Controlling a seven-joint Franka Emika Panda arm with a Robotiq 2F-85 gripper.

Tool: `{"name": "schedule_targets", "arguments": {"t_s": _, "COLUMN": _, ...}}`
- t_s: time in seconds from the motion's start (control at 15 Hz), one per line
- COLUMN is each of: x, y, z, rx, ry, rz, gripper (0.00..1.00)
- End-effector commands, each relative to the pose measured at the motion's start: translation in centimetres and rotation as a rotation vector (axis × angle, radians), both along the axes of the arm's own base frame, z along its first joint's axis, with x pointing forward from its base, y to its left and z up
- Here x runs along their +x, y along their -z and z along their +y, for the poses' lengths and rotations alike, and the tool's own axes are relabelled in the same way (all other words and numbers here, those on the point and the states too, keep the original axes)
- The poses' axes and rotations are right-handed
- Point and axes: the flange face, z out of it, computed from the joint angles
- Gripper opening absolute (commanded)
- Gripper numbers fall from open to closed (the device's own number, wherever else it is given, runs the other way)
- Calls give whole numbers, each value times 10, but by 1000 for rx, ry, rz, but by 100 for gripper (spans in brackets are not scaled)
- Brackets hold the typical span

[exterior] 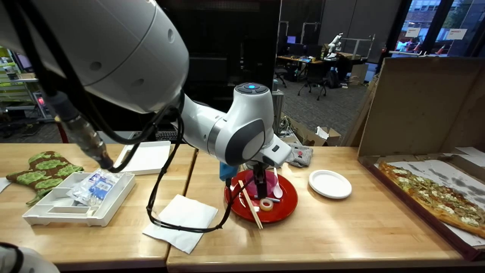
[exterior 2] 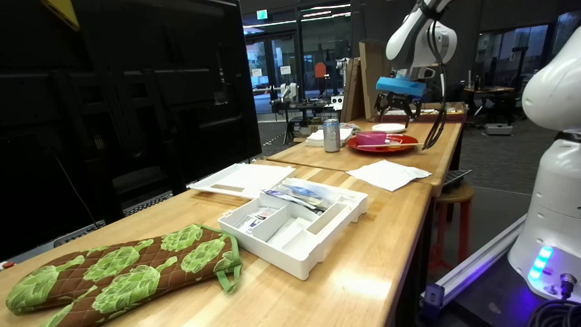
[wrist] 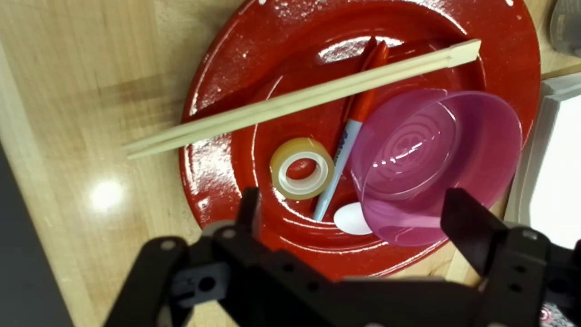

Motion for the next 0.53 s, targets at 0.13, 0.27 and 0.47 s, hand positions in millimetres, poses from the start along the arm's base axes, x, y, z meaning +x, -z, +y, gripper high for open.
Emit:
{"name": "schedule_targets", "arguments": {"t_s": 0.13, "x": 4, "y": -2, "z": 12, "rx": 79, "ry": -28, "rz": 76, "gripper": 100}}
{"name": "schedule_targets", "arguments": {"t_s": 0.27, "x": 7, "y": -6, "z": 14, "rx": 94, "ry": -28, "rz": 78, "gripper": 100}}
{"name": "schedule_targets", "arguments": {"t_s": 0.47, "x": 18, "y": -12, "z": 10, "rx": 110, "ry": -16, "rz": 85, "gripper": 100}}
